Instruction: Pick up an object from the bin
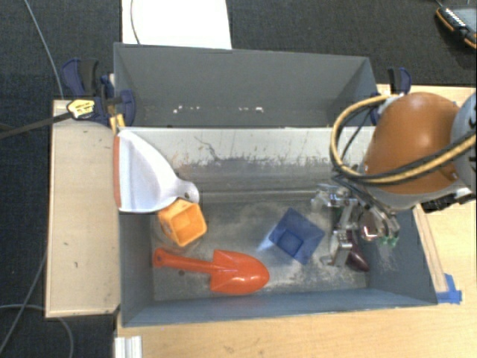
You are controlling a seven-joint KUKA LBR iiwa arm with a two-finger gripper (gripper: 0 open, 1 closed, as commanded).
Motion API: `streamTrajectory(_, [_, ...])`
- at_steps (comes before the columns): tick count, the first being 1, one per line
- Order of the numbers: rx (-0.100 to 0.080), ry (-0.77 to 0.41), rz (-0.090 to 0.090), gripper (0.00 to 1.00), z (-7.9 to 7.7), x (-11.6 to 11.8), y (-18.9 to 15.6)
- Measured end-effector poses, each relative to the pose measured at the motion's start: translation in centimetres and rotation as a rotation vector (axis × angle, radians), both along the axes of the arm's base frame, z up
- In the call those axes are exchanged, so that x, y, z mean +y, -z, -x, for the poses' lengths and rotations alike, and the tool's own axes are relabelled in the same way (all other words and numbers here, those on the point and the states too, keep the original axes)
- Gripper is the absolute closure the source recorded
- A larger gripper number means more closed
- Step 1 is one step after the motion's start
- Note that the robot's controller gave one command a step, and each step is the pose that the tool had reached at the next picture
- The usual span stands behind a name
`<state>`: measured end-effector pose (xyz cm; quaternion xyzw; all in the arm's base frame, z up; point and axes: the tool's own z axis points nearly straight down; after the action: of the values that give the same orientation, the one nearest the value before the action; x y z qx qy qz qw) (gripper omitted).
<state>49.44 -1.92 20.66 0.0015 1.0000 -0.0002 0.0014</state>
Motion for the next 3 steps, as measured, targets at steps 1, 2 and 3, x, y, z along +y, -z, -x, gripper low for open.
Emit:
streamTrajectory(1, [0.0, 0.0, 0.0, 0.0, 0.0, 0.0, 0.0])
streamTrajectory(2, [-0.011, -0.028, 0.0, 0.0, -0.4, -0.3, 1.6])
streamTrajectory(3, [-0.014, -0.35, 0.004, 0.0, -2.9, -2.3, 1.2])
